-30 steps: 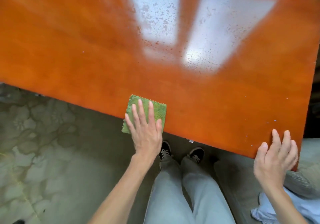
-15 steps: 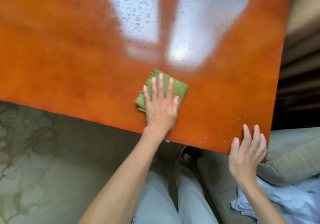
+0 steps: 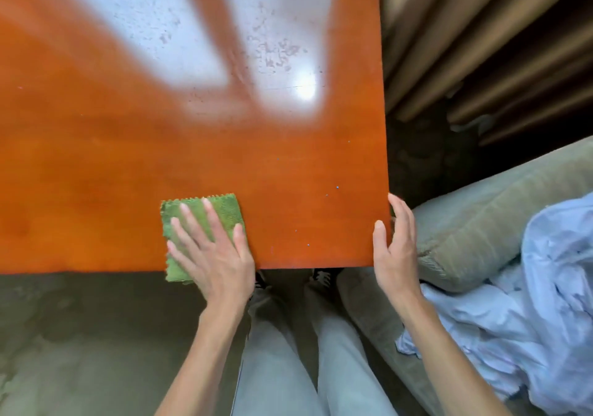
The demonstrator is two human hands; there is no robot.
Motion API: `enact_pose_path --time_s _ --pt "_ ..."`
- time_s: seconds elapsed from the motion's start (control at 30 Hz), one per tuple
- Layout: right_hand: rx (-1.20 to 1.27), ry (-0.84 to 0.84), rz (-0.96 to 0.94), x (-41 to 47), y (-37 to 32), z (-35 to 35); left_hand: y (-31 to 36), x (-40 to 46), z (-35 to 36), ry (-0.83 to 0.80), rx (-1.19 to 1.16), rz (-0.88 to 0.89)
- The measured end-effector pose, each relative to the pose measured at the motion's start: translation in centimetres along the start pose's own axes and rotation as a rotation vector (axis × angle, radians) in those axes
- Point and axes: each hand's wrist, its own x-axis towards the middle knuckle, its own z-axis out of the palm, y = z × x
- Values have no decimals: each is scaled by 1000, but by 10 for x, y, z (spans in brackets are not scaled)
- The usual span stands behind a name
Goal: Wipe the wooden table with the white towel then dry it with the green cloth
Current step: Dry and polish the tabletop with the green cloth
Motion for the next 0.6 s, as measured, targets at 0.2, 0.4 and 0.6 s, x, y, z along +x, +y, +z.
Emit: enact_pose_path --time_s 0.2,0.4,0.6 --pt "357 -92 156 1 15 -3 157 -71 49 -52 11 428" --pt "472 -35 277 23 40 -42 203 -56 59 -78 149 891" --pt "288 52 220 25 17 -30 131 -22 29 -64 120 716"
